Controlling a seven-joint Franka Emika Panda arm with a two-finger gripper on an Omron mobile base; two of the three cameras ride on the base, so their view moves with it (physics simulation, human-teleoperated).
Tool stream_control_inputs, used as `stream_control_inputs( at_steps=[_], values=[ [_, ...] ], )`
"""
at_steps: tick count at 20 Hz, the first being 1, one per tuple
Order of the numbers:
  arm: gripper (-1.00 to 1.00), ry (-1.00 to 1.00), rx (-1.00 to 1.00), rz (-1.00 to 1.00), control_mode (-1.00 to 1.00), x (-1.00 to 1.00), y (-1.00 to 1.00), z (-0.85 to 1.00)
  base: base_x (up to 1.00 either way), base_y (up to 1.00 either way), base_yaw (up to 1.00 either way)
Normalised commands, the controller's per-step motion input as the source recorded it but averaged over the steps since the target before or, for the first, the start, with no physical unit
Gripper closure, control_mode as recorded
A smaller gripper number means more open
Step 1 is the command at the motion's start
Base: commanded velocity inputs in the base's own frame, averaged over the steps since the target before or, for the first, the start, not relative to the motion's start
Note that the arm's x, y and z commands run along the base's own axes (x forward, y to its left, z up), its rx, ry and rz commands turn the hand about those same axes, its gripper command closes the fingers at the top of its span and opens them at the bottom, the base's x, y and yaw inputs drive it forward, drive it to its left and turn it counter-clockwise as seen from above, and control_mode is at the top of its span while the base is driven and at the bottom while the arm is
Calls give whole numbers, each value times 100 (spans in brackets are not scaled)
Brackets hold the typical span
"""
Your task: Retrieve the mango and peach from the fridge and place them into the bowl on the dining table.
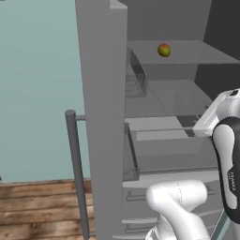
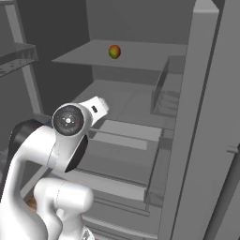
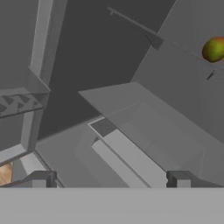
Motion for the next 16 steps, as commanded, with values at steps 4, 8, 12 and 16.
stream_control_inputs(
  at_steps=[4, 8, 12, 16],
  values=[
    [-100, 1, 0, -9, -100, 13, 2, 1, 5, 3, -3],
    [-100, 2, 0, -11, -100, 14, 0, 20, 0, 0, 0],
    [-100, 0, 0, -12, -100, 17, 1, 40, 0, 0, 0],
    [-100, 0, 0, -11, -100, 12, 0, 50, 0, 0, 0]
  ],
)
